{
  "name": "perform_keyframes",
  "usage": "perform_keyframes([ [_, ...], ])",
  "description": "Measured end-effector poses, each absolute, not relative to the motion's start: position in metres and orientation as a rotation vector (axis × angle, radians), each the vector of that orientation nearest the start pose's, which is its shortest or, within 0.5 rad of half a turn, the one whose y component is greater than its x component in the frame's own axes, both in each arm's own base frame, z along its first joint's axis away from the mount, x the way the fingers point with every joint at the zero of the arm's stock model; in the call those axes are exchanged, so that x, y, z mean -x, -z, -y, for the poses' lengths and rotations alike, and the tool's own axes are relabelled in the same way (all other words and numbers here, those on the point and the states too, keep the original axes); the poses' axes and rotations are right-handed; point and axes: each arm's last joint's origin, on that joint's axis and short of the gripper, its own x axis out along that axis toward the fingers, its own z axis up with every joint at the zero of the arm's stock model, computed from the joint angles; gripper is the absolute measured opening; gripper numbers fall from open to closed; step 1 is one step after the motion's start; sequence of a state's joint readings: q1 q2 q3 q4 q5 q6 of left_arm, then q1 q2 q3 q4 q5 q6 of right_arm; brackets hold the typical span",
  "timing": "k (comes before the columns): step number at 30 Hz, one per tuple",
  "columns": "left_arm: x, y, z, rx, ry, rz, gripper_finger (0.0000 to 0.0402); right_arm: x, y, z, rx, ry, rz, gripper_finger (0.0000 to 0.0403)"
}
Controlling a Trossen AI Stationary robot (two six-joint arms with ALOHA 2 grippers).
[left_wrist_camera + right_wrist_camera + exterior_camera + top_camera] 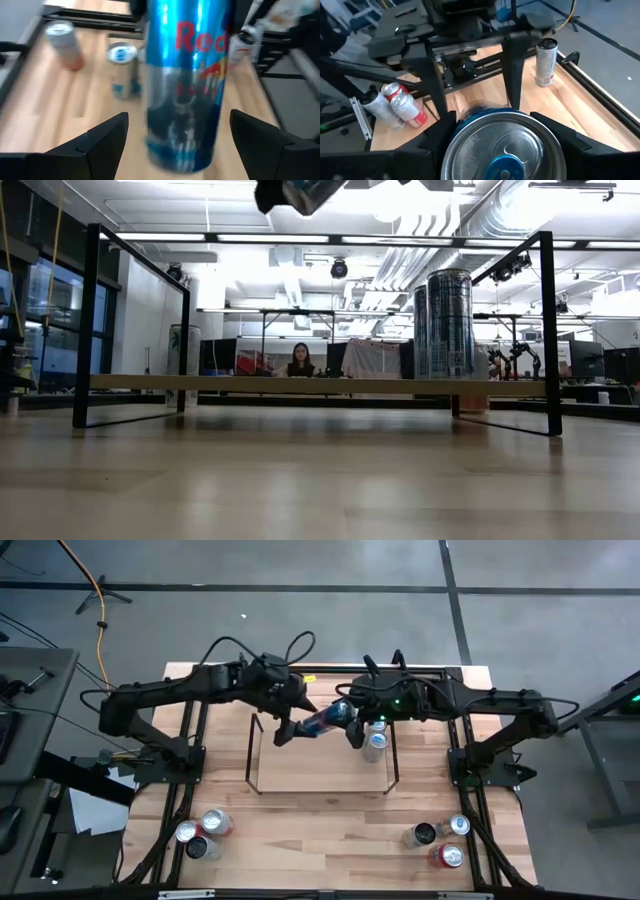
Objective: Place canned beverage on shelf
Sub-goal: Put the blue soda can aligned with the other blue soda can on the shelf
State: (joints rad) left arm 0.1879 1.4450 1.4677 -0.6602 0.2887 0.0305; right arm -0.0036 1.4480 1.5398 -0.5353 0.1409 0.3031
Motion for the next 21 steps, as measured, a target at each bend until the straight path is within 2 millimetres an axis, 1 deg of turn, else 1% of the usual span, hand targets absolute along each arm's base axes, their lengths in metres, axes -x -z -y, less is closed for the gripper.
perform_keyframes([
  [4, -0.315, -0.369, -0.046, 0.138, 0.192, -0.593, 0.0308, -0.319, -0.402, 0.004, -0.257, 0.176, -0.432, 0.0213],
  [9, -0.324, -0.361, -0.047, 0.142, 0.197, -0.604, 0.0305, -0.323, -0.400, 0.004, -0.262, 0.153, -0.431, 0.0213],
  [12, -0.326, -0.358, -0.048, 0.145, 0.197, -0.613, 0.0290, -0.323, -0.400, 0.004, -0.249, 0.150, -0.428, 0.0213],
  [15, -0.326, -0.359, -0.047, 0.141, 0.196, -0.607, 0.0254, -0.323, -0.400, 0.004, -0.245, 0.148, -0.432, 0.0213],
  [20, -0.325, -0.359, -0.050, 0.149, 0.199, -0.608, 0.0153, -0.323, -0.400, 0.003, -0.226, 0.135, -0.434, 0.0213],
  [21, -0.325, -0.359, -0.051, 0.150, 0.196, -0.609, 0.0151, -0.323, -0.400, 0.003, -0.222, 0.134, -0.434, 0.0213],
])
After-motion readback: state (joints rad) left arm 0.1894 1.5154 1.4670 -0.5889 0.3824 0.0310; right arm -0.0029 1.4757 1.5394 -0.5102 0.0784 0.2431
